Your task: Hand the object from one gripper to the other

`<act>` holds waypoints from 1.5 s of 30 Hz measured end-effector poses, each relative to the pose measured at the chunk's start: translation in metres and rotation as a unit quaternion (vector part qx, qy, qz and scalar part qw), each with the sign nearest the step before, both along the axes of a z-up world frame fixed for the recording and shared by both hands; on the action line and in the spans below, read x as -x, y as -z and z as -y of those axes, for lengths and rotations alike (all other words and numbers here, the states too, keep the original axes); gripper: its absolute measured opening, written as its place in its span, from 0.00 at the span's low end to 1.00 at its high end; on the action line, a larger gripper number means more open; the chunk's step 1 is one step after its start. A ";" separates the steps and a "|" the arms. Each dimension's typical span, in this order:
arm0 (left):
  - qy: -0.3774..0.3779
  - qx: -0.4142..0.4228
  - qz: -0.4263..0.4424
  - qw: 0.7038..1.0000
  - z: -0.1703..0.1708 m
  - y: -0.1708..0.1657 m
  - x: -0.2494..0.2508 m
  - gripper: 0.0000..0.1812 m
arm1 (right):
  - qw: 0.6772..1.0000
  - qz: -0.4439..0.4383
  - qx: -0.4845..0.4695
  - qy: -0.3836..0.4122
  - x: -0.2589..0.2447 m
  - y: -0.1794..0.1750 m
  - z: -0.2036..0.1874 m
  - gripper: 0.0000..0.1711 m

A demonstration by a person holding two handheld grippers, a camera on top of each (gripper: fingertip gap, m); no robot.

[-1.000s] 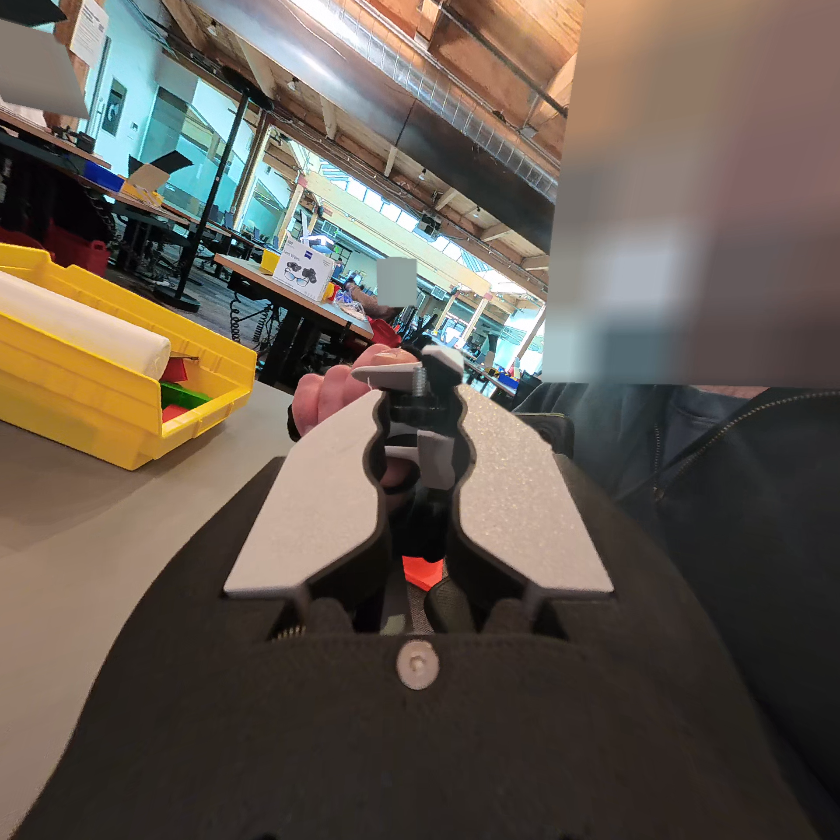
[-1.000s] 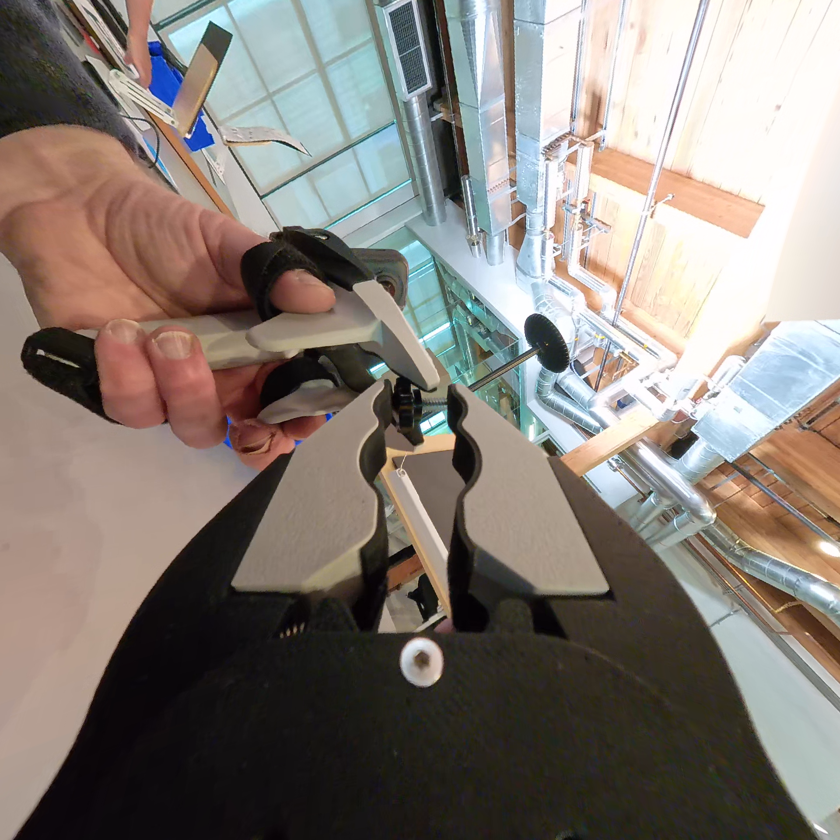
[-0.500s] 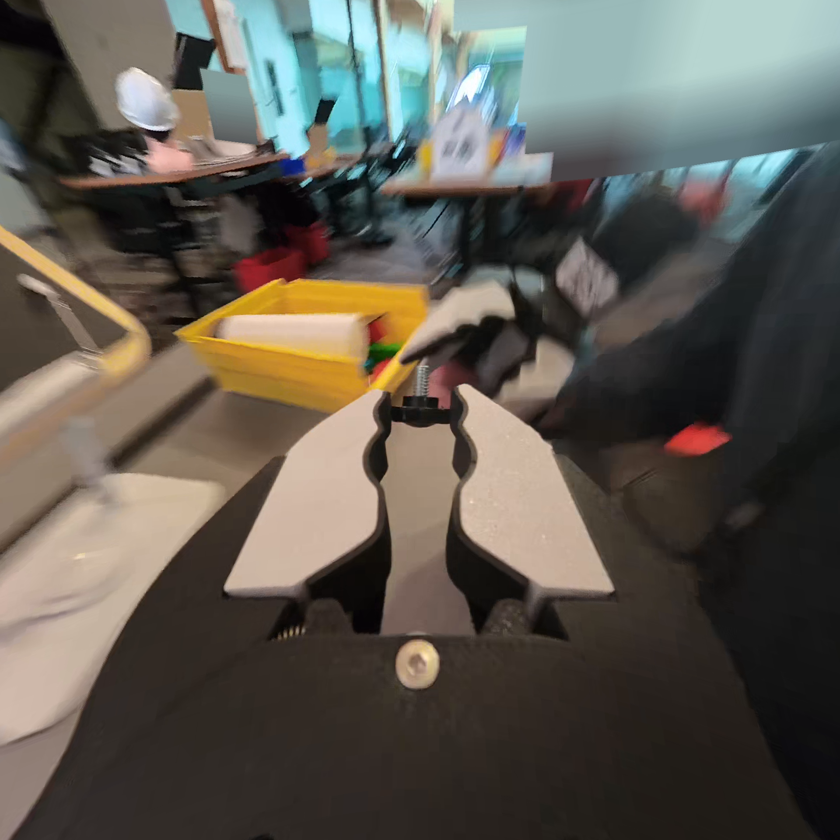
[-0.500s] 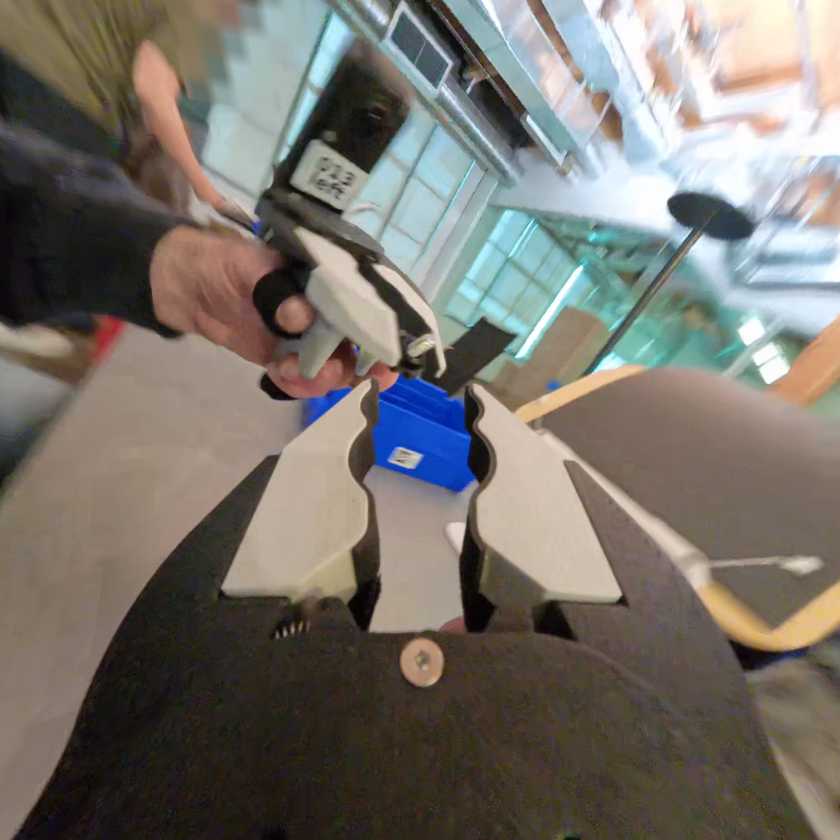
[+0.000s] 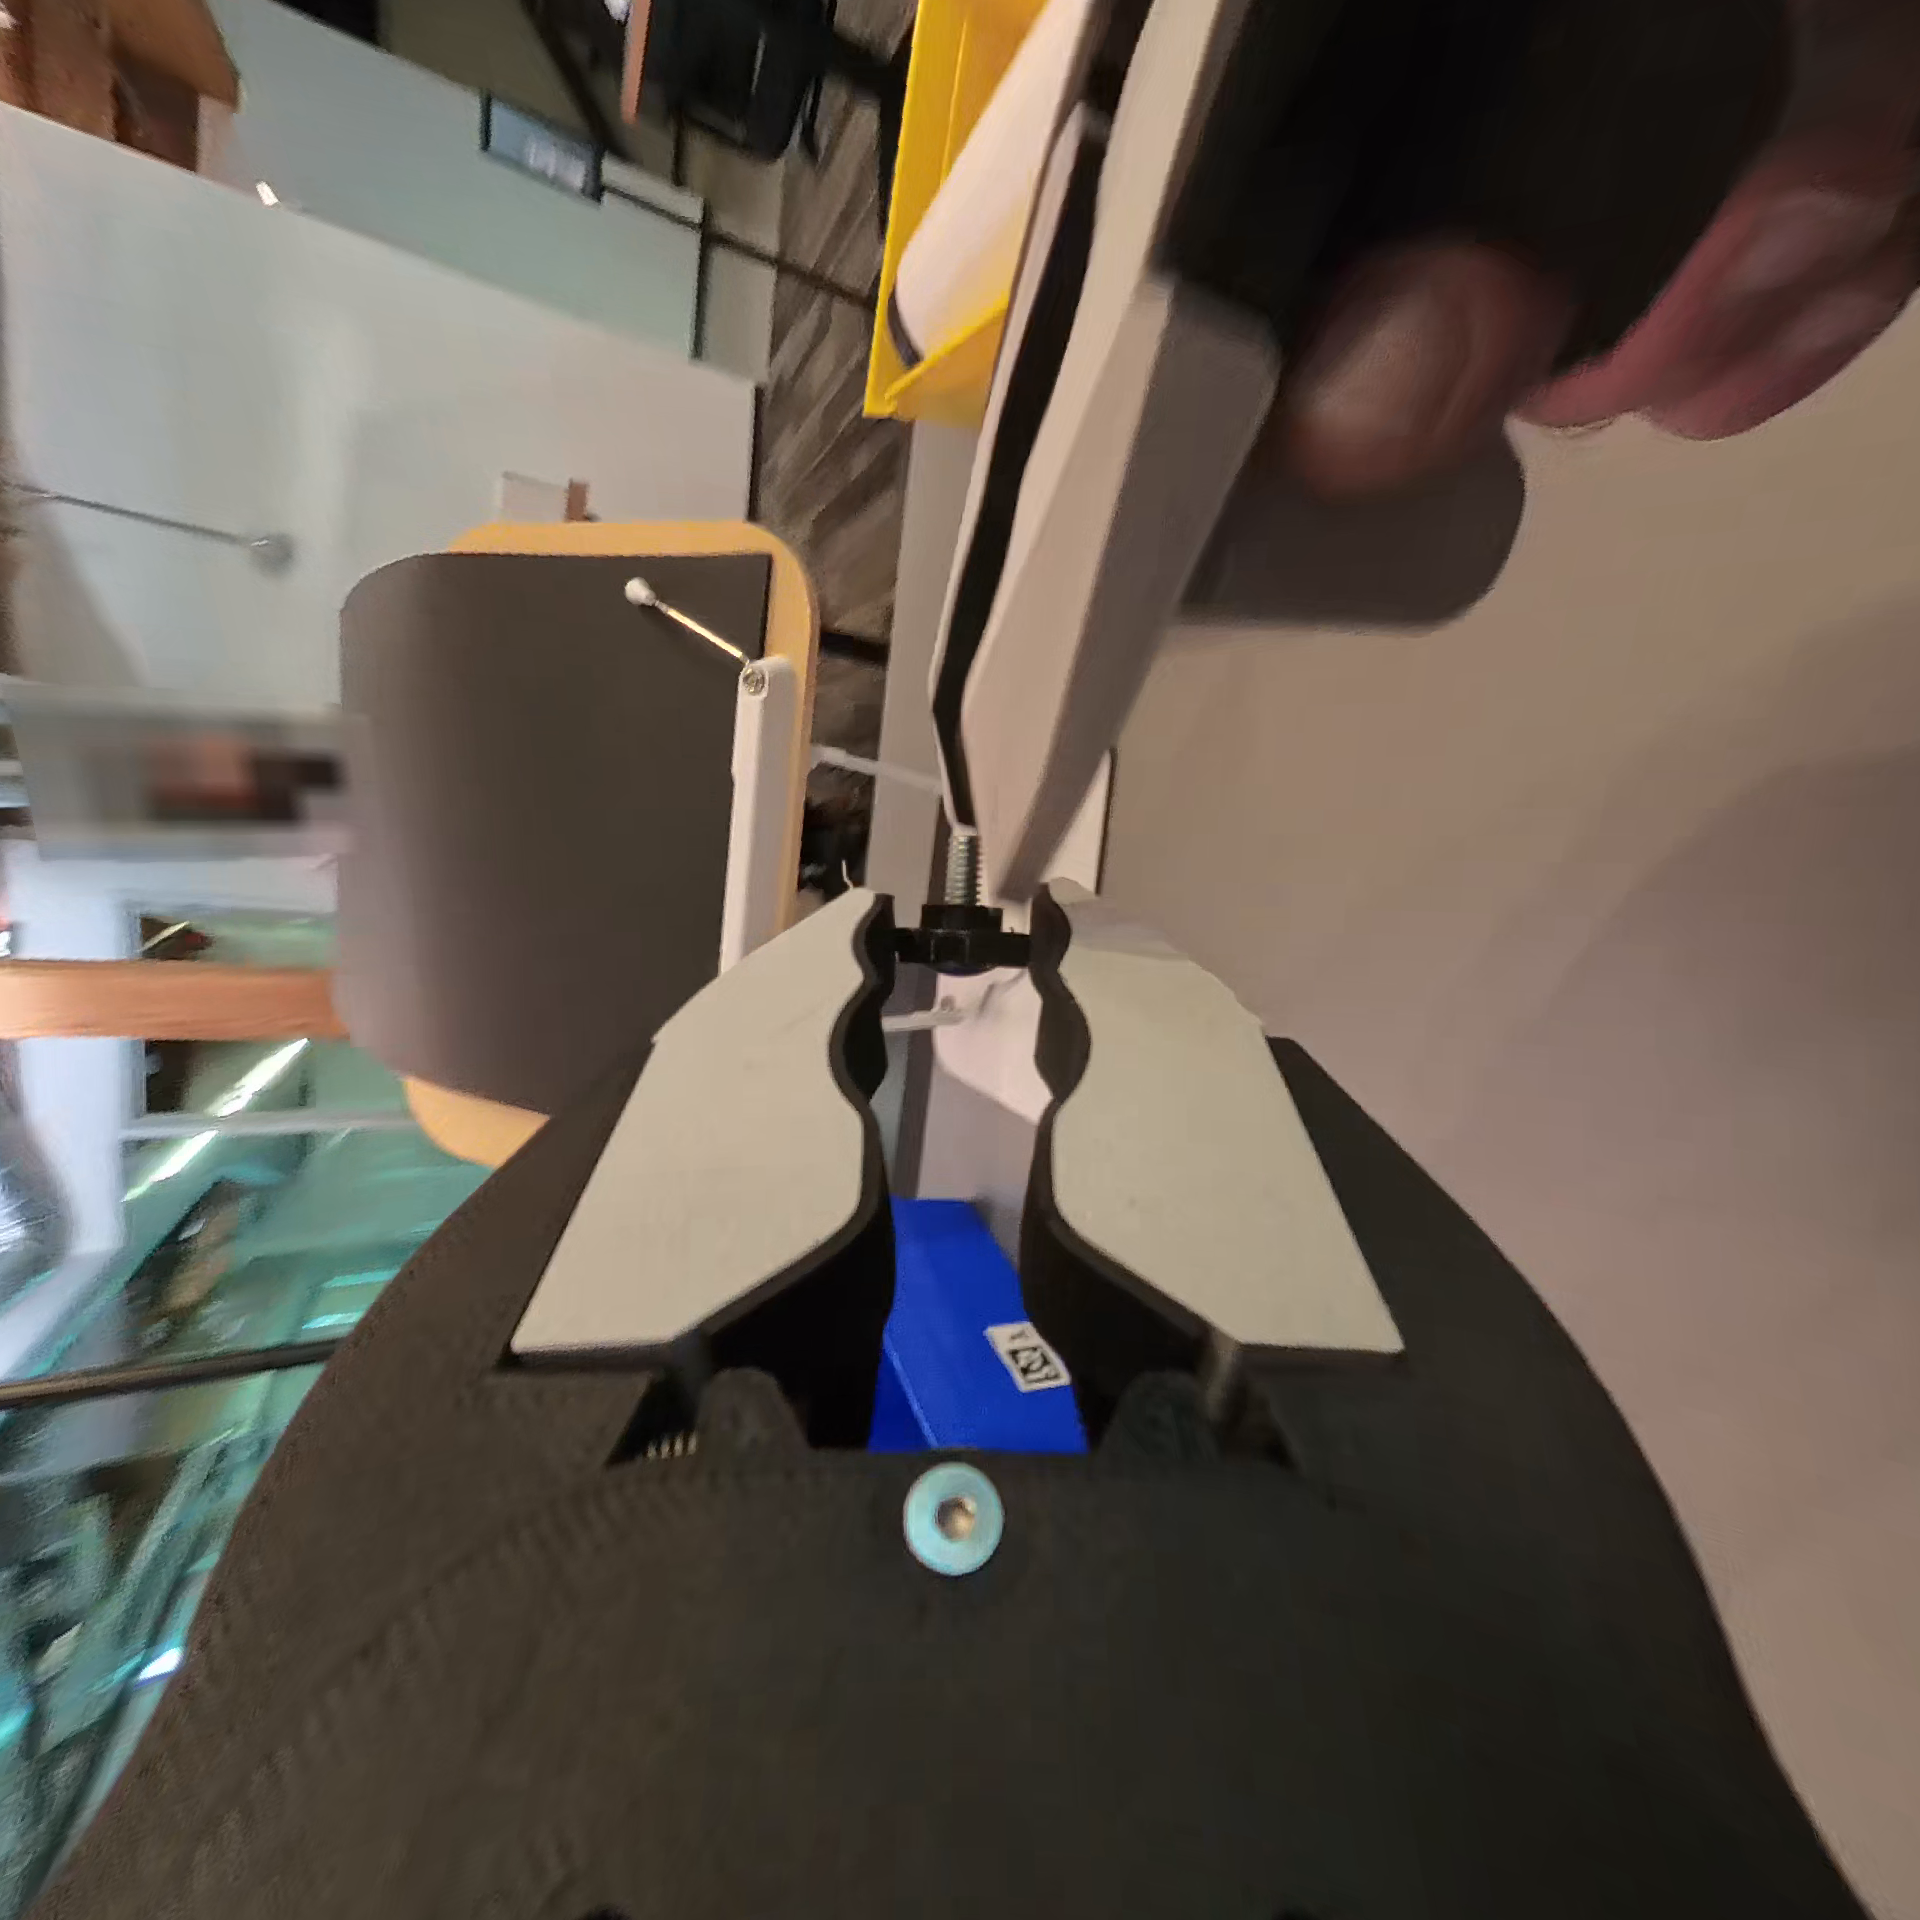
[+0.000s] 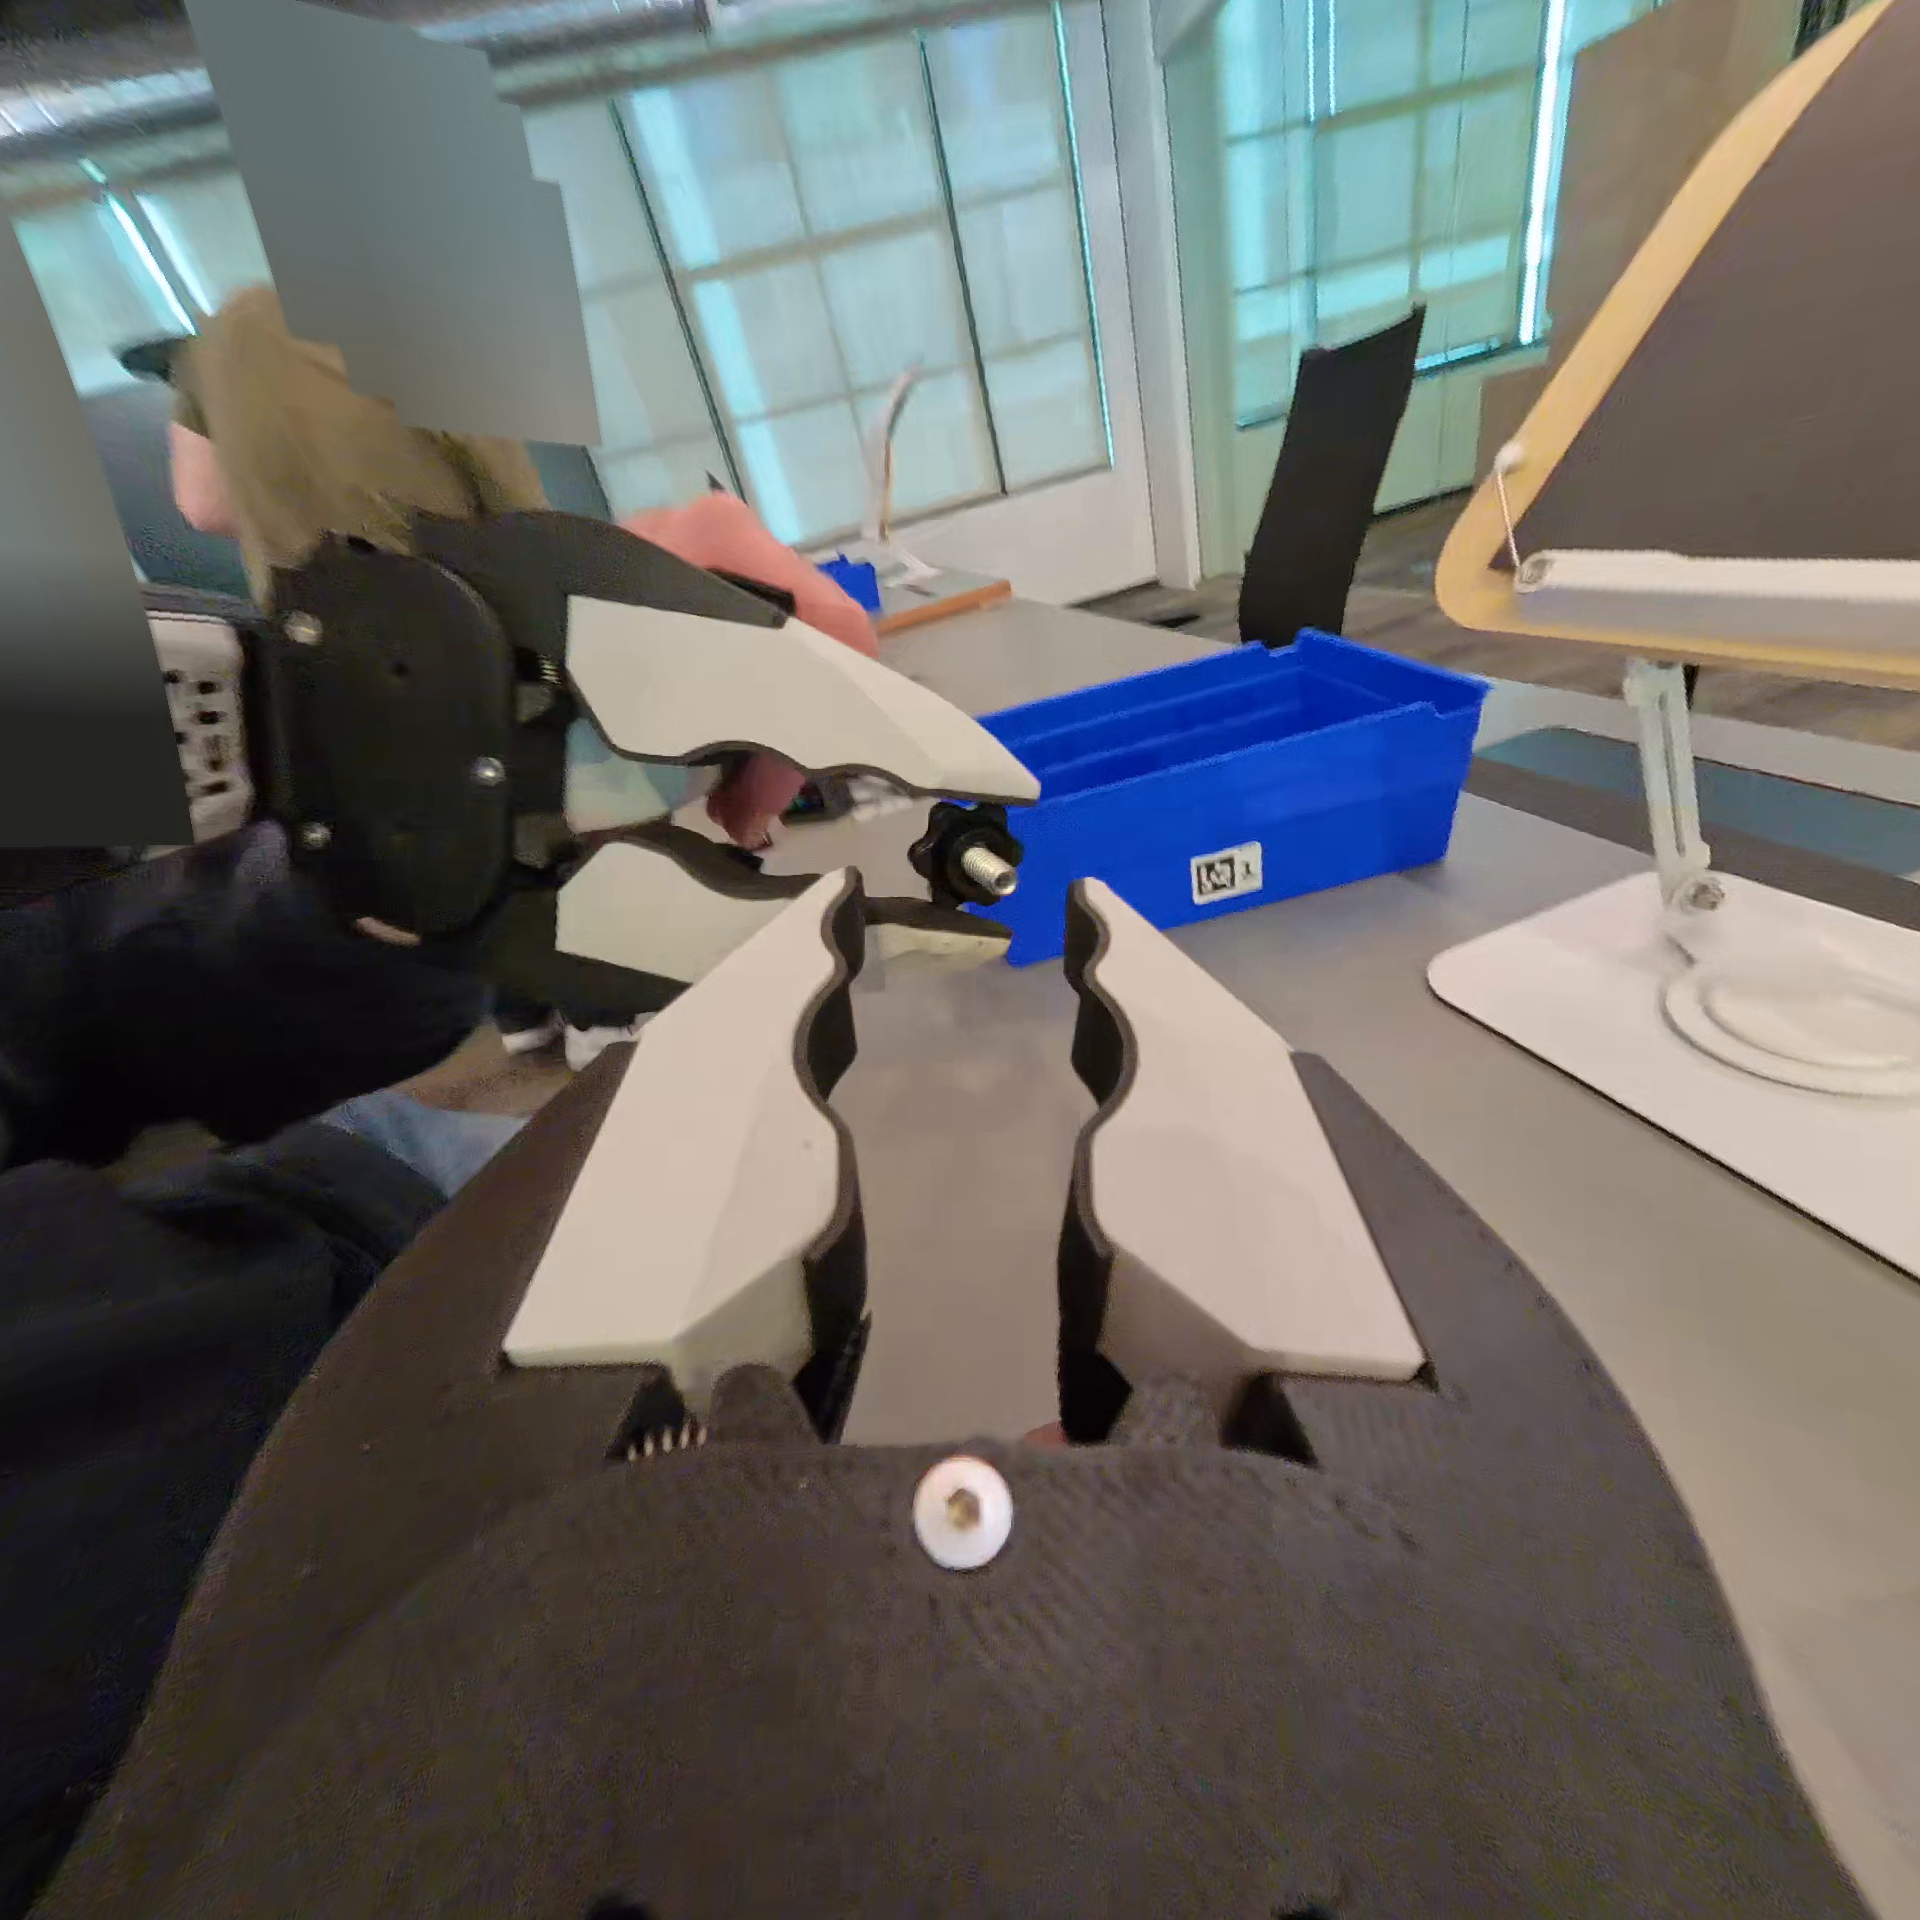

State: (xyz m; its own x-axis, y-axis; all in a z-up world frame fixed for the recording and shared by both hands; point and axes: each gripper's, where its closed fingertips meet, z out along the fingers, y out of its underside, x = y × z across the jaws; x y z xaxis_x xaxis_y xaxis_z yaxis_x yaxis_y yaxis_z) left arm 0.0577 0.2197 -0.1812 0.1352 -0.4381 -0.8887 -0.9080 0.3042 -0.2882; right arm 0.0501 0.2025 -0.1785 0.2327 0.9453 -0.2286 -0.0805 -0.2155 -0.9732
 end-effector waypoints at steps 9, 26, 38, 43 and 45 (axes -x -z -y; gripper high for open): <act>-0.029 -0.040 -0.062 0.997 -0.006 0.015 0.002 0.13 | 0.999 0.024 0.006 0.025 0.016 0.014 -0.012 0.16; -0.053 -0.069 -0.088 0.992 -0.012 0.024 0.009 0.14 | 0.999 0.008 0.030 0.043 0.024 0.024 -0.014 0.12; -0.026 -0.052 -0.031 0.998 -0.007 0.020 0.011 0.18 | 0.998 -0.033 0.048 -0.016 0.021 0.016 -0.008 0.12; 0.038 0.004 0.104 0.994 0.009 0.013 0.012 0.24 | 0.982 -0.097 0.092 -0.137 0.019 0.000 0.013 0.12; 0.086 -0.003 0.139 0.987 0.022 0.002 0.009 0.24 | 0.964 -0.133 0.114 -0.200 0.015 -0.009 0.024 0.12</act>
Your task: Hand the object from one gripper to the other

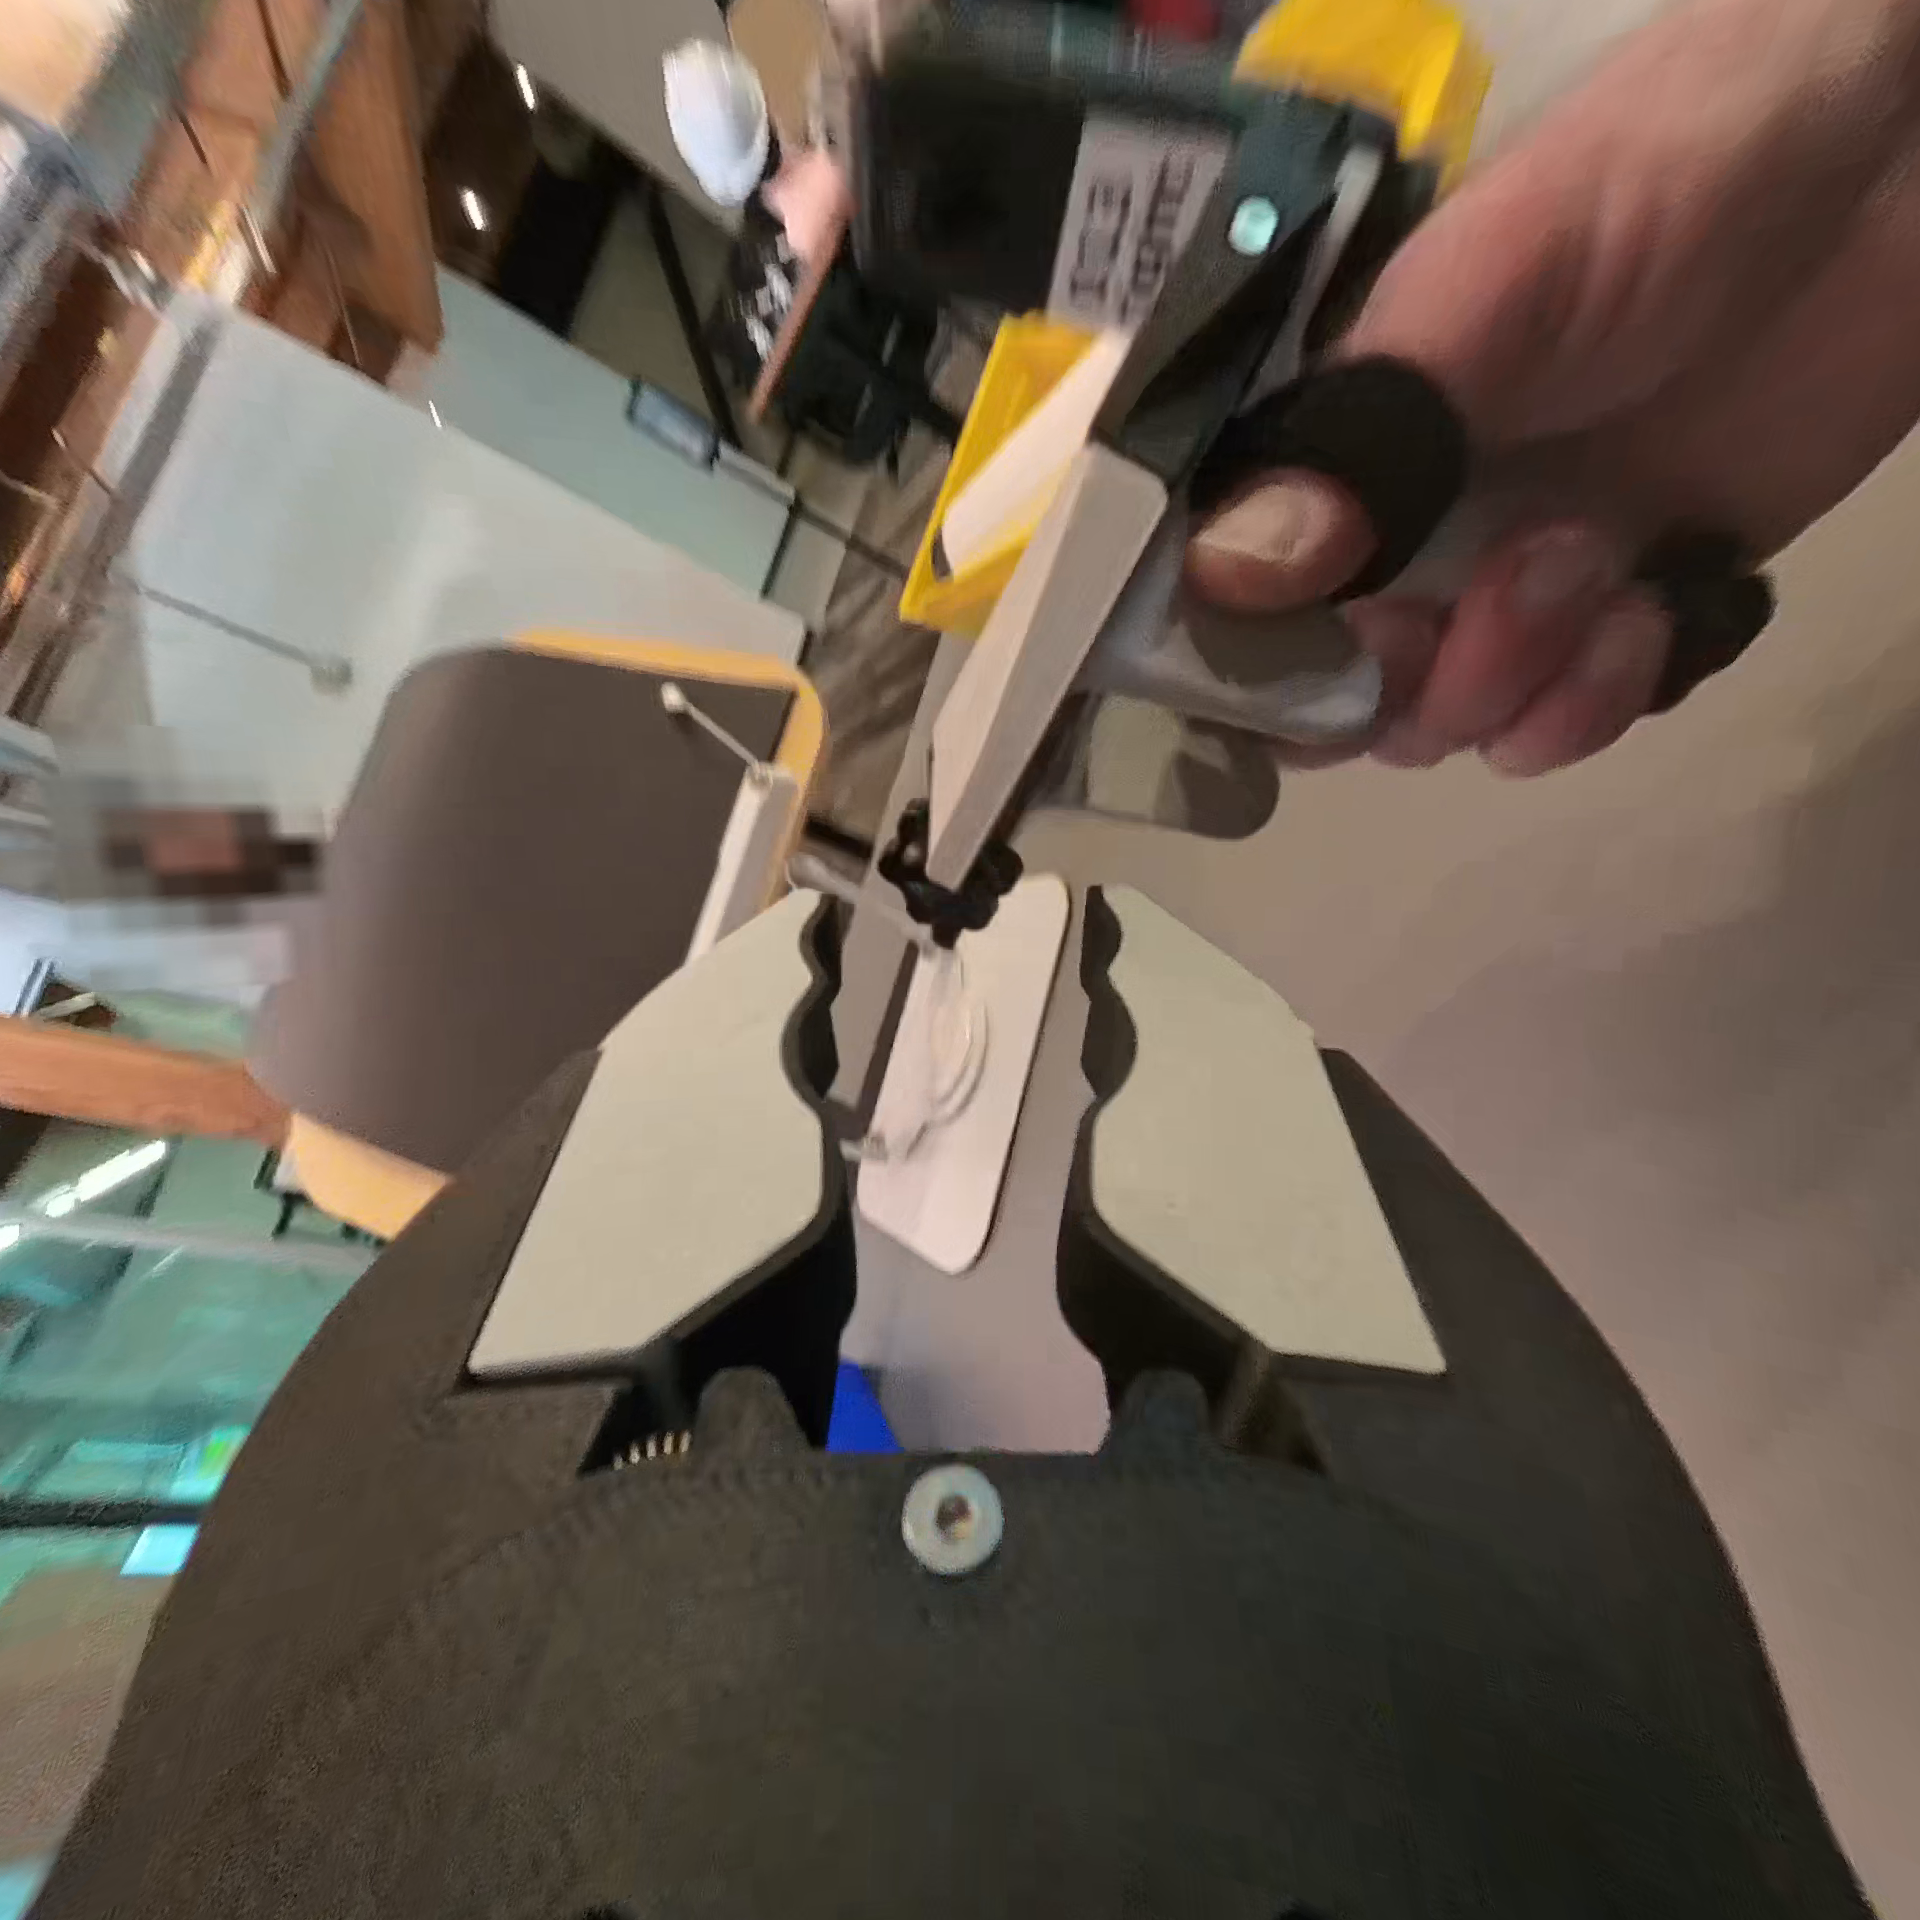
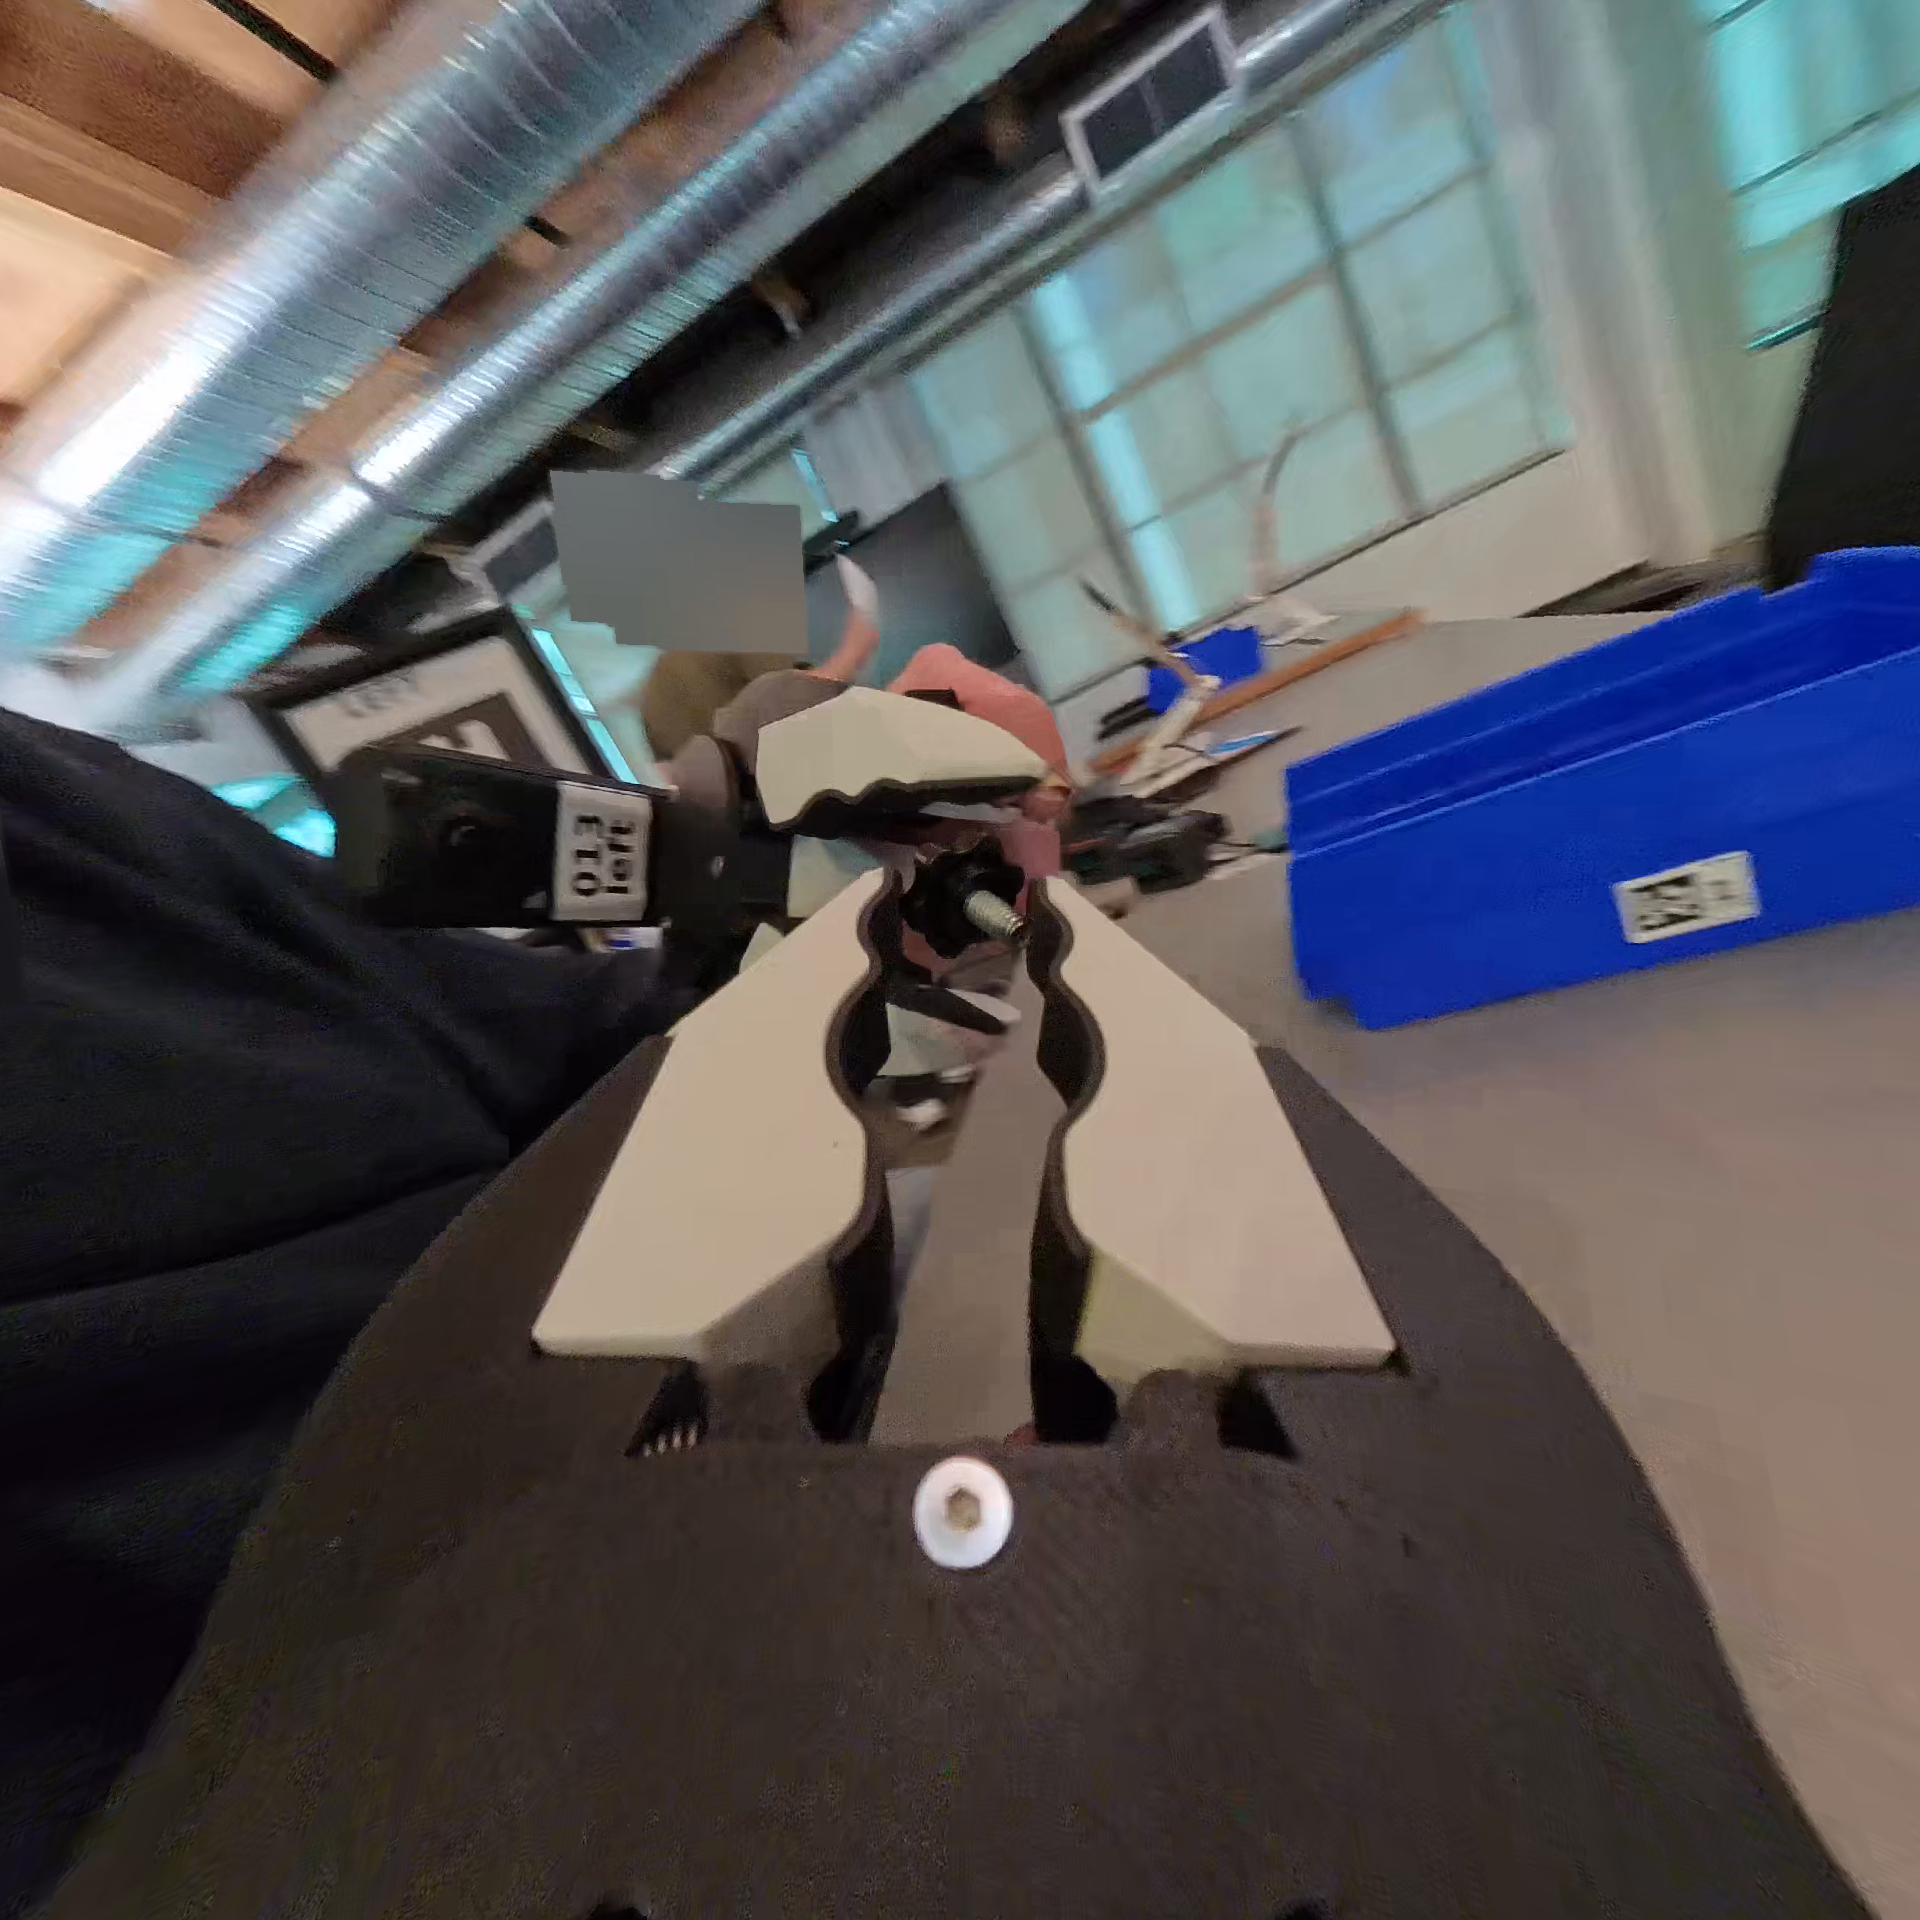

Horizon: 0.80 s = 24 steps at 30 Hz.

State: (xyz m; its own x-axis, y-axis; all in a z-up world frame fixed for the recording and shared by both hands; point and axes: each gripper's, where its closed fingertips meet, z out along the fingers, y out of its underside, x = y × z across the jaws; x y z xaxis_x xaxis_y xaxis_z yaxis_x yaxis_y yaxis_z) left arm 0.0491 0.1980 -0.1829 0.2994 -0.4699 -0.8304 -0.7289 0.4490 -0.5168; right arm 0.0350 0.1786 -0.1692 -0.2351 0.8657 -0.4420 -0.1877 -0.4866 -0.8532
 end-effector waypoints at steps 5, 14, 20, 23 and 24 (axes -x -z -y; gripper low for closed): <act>0.085 -0.014 0.019 0.996 0.031 -0.016 -0.015 0.26 | 0.984 -0.081 0.024 -0.158 -0.015 -0.015 0.026 0.12; 0.123 -0.041 0.008 0.992 0.049 -0.018 -0.029 0.23 | 0.949 -0.109 0.030 -0.293 -0.023 -0.016 0.052 0.13; 0.128 -0.055 -0.012 0.990 0.050 -0.015 -0.034 0.14 | 0.933 -0.122 0.024 -0.336 -0.026 -0.016 0.065 0.13; 0.131 -0.056 -0.015 0.990 0.052 -0.014 -0.036 0.14 | 0.929 -0.128 0.017 -0.347 -0.028 -0.016 0.067 0.13; 0.134 -0.054 -0.016 0.989 0.053 -0.014 -0.037 0.14 | 0.927 -0.130 0.015 -0.352 -0.029 -0.016 0.068 0.13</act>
